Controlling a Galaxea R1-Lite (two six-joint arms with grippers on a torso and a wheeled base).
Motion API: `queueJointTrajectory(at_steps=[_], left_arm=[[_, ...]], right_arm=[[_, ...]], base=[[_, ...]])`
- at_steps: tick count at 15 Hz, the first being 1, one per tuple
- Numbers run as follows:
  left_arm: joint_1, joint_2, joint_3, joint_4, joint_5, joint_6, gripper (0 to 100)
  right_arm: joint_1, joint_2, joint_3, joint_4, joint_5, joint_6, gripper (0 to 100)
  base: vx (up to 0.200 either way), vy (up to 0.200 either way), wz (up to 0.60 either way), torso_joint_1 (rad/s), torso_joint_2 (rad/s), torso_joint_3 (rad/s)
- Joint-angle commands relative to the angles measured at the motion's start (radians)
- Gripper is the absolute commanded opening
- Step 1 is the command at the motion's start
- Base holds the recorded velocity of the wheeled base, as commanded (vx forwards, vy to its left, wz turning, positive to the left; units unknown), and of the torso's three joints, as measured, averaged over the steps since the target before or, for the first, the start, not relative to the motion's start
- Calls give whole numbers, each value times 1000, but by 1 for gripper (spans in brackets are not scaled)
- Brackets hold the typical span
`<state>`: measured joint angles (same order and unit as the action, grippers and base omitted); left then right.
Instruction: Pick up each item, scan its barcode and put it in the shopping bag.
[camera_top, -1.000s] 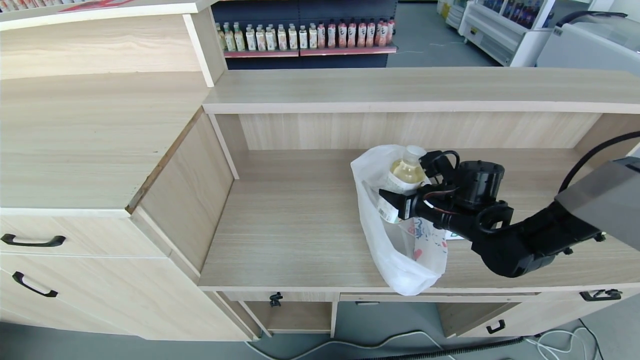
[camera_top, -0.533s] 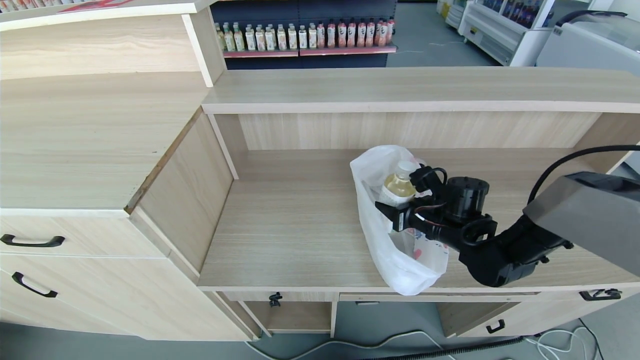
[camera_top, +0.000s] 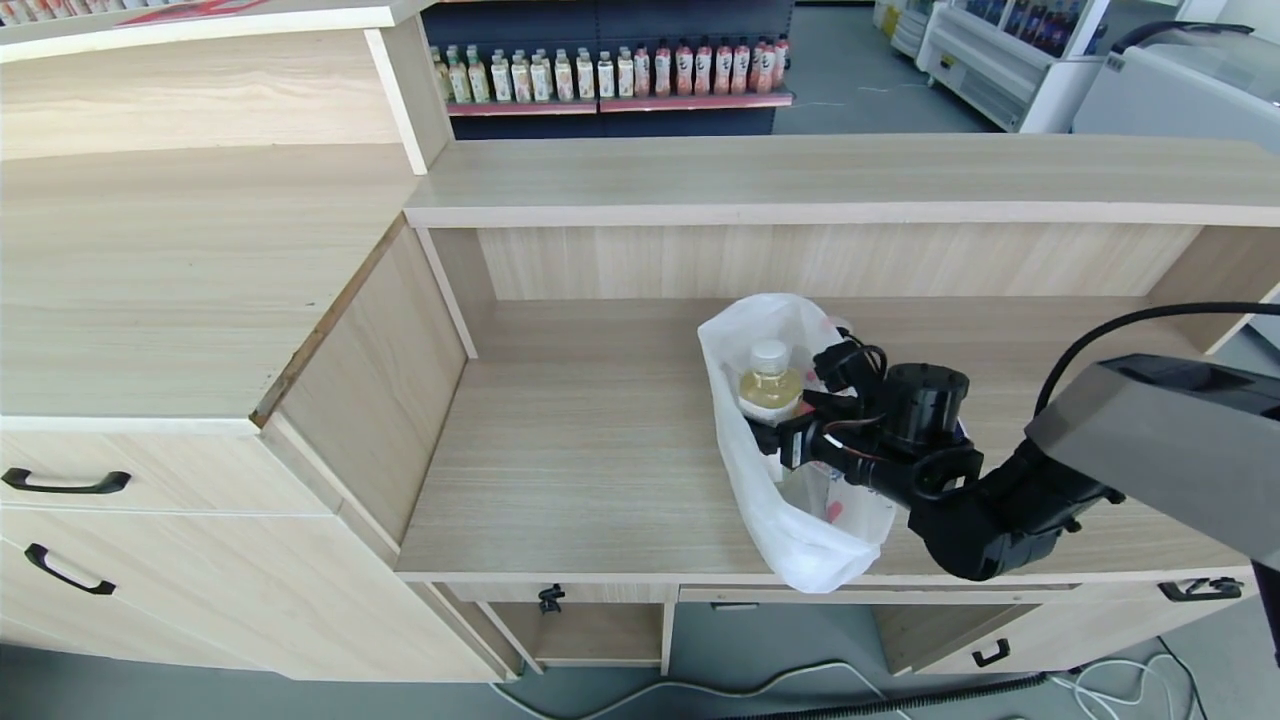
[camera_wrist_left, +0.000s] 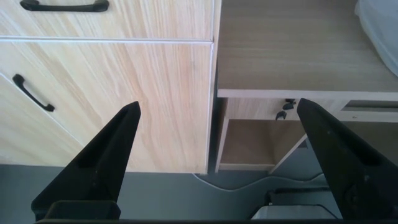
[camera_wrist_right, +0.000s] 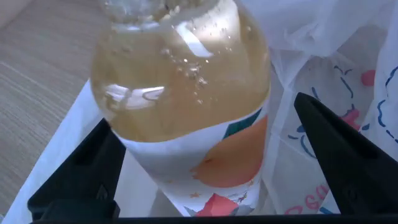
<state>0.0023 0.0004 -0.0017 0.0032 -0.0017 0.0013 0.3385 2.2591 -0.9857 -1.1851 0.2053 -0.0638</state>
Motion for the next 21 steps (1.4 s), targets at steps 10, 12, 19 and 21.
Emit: queueJointTrajectory(at_steps=[10,12,19,21], left_arm=[[1,0,0,0,0,-4,100],[-1,0,0,0,0,-4,100],[1,0,0,0,2,0,100],[1,0,0,0,2,0,100]], right_arm=[[-141,-602,183,338,-14,67,100],[-251,-742,259,495,-15,19,100],[-576,-894,315,809,-15,-131,100],[-576,-912,326,815,-14,-133,100]], base=[[0,0,0,0,0,0],[0,0,0,0,0,0],[0,-143,0,-3,-2,3],[0,-200,0,17,12,0]])
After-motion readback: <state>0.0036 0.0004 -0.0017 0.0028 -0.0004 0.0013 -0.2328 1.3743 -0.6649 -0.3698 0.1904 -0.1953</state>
